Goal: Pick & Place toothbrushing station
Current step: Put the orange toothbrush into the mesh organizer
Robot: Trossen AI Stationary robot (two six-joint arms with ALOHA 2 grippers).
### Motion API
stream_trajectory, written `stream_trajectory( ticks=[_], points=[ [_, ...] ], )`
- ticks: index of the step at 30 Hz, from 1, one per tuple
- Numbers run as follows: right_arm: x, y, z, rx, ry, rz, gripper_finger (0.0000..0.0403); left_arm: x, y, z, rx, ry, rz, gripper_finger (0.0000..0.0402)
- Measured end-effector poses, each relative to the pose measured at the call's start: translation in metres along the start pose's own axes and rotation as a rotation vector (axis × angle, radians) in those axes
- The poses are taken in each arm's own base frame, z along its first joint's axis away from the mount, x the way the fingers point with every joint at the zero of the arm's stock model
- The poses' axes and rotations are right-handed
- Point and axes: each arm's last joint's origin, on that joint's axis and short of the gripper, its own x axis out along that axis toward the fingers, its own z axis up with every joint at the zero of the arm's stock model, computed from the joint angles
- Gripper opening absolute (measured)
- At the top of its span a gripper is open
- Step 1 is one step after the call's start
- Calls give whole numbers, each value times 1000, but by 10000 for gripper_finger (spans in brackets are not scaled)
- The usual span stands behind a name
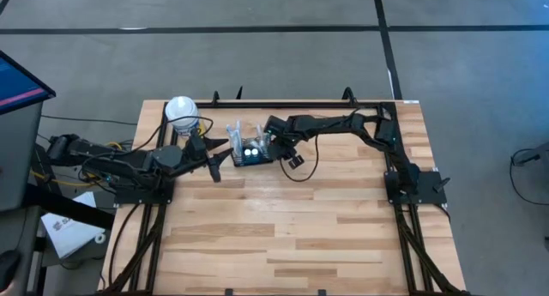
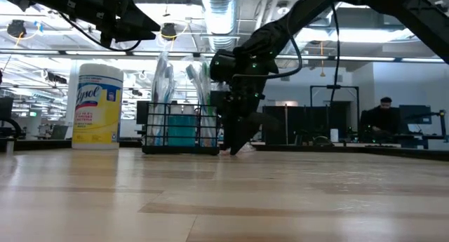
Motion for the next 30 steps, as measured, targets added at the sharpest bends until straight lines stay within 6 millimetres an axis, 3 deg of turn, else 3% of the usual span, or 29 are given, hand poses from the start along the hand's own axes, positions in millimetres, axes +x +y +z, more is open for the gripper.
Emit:
stream_trajectory(
  ticks=[7,14,19,30],
  points=[
    [0,2,1,-28,20,18,14,1,1,0,-1,0,9,163],
    [-3,4,2,-29,27,18,10,1,1,0,0,0,10,163],
    [-16,3,4,-15,13,-10,10,1,1,0,0,0,10,163],
    [-69,-6,4,45,-43,-114,3,1,1,0,44,1,10,163]
  ],
)
